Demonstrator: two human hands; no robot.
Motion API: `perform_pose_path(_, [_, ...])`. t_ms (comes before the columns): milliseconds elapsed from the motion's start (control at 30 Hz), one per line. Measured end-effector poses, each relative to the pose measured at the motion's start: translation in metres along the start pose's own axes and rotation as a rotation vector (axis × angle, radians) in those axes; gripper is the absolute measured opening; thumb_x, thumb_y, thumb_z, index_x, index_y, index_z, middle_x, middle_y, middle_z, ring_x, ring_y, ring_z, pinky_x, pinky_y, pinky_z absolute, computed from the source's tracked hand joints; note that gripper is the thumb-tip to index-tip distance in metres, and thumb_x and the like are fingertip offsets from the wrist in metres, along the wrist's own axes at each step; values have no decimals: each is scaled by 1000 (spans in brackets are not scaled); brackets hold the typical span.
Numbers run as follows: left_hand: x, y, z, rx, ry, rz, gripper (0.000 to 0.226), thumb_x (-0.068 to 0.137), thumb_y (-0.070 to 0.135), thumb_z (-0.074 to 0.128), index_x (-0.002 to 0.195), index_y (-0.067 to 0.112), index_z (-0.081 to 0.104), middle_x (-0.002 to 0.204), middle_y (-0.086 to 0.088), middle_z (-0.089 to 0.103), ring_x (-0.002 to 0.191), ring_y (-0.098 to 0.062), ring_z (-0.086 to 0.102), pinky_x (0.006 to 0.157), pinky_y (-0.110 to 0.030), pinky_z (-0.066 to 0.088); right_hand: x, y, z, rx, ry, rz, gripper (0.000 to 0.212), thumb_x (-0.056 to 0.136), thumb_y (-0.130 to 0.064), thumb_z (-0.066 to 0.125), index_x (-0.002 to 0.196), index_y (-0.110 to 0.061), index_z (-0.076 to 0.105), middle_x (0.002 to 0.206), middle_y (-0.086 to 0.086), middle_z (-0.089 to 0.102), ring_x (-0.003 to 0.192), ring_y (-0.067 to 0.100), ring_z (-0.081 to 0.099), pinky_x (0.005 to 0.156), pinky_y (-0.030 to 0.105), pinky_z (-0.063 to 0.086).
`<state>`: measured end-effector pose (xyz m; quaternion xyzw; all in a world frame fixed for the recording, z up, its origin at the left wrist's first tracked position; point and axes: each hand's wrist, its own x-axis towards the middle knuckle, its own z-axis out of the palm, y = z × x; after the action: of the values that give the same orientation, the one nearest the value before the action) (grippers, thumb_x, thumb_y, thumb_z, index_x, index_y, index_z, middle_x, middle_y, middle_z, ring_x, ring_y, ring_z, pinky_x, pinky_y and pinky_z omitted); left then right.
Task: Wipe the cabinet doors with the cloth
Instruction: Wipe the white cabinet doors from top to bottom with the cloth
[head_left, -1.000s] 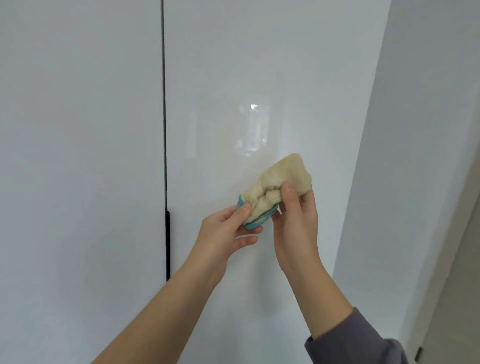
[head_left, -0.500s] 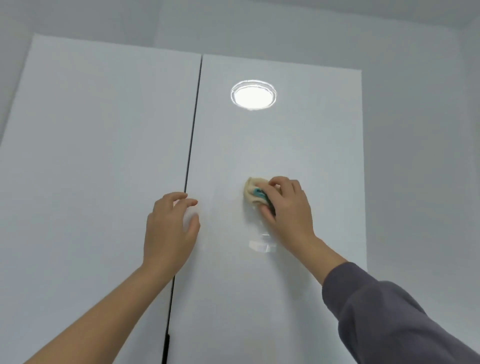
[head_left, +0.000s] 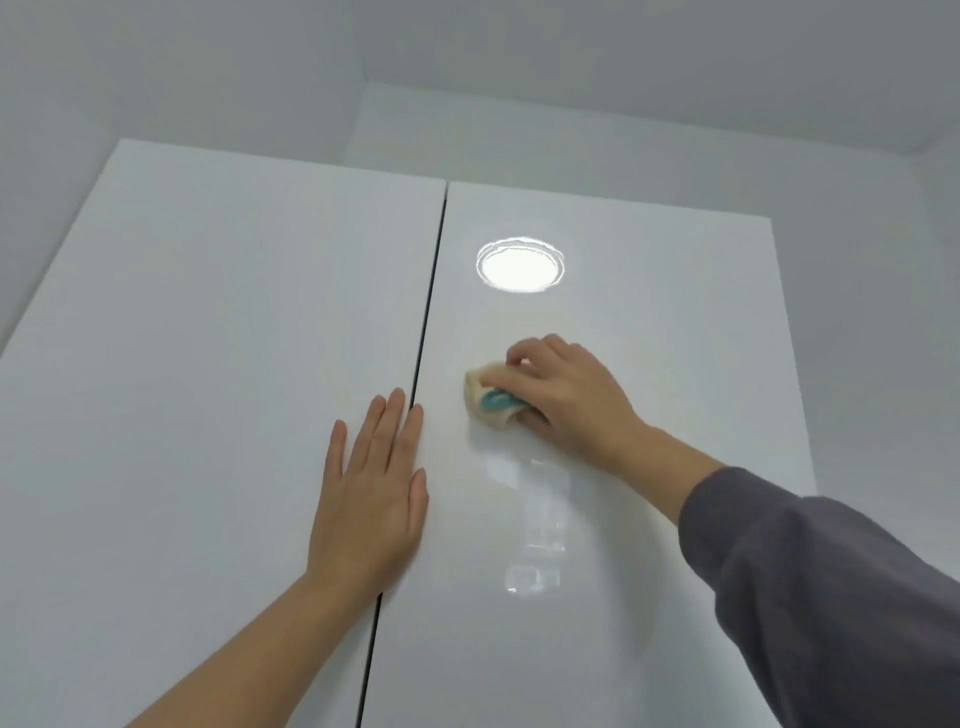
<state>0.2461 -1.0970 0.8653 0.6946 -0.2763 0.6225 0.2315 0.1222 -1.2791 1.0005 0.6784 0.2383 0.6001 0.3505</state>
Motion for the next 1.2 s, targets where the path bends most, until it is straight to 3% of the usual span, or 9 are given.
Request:
perform_pose_path(167, [1,-4,5,-7,29,17,61,97,29,23,155,15,20,164,0,13,151,-17,11,119,-49,12,86,60,6,-8,158,573,32,89,-17,55,118,-22,65,115,6,51,103,29,47,84,44,45])
perform_pose_path(267, [1,-4,5,-4,40,22,61,96,29,23,156,15,20,164,-1,13,151,-17,12,118,-50,14,112,70,11,-4,202,756,25,91,-21,51,113,-22,64,117,2,47,107,24,43,84,43,47])
perform_pose_path(500, [2,-2,4,18,45,27,60,96,28,24,154,12,26,162,-4,19,150,-20,17,119,-49,13,78,21,14,189,115,470,36,88,-31,63,124,-34,64,119,-6,51,107,16,44,76,28,38])
perform_pose_path(700, [2,-2,1,17,29,16,60,97,29,23,155,13,23,163,-3,16,151,-19,13,120,-48,10,11,17,-6,75,-42,64,43,77,-13,71,118,-26,68,110,4,58,94,23,50,62,28,40])
perform_pose_path(767, [2,-2,1,8,30,14,60,97,29,22,155,13,22,163,-3,15,151,-18,11,120,-48,10,-11,50,-26,5,-50,152,45,80,-13,70,122,-27,65,115,5,56,99,25,50,67,34,48])
perform_pose_path(867, [1,-1,2,-2,32,7,60,97,29,21,155,13,22,163,-3,15,151,-18,11,121,-48,9,-57,87,-53,-19,64,644,43,87,-21,66,128,-28,59,124,4,48,113,25,47,84,47,50])
perform_pose_path(967, [2,0,1,2,33,-1,60,97,28,21,155,13,21,163,-3,14,151,-19,10,121,-49,9,-82,64,-51,-5,201,933,38,90,-24,60,128,-28,58,126,3,45,117,22,45,83,36,44])
perform_pose_path(1100, [1,1,1,-9,30,-8,60,97,27,21,155,12,20,163,-4,14,151,-19,9,121,-49,8,-84,-34,-25,79,222,887,41,81,-19,67,119,-34,63,117,-8,45,104,14,44,73,31,41])
perform_pose_path(1200, [3,0,1,-16,34,3,61,96,28,21,155,12,20,163,-6,14,151,-21,9,121,-50,8,-103,-124,-5,177,108,666,50,65,-15,72,112,-30,67,113,-7,49,95,20,50,71,30,45])
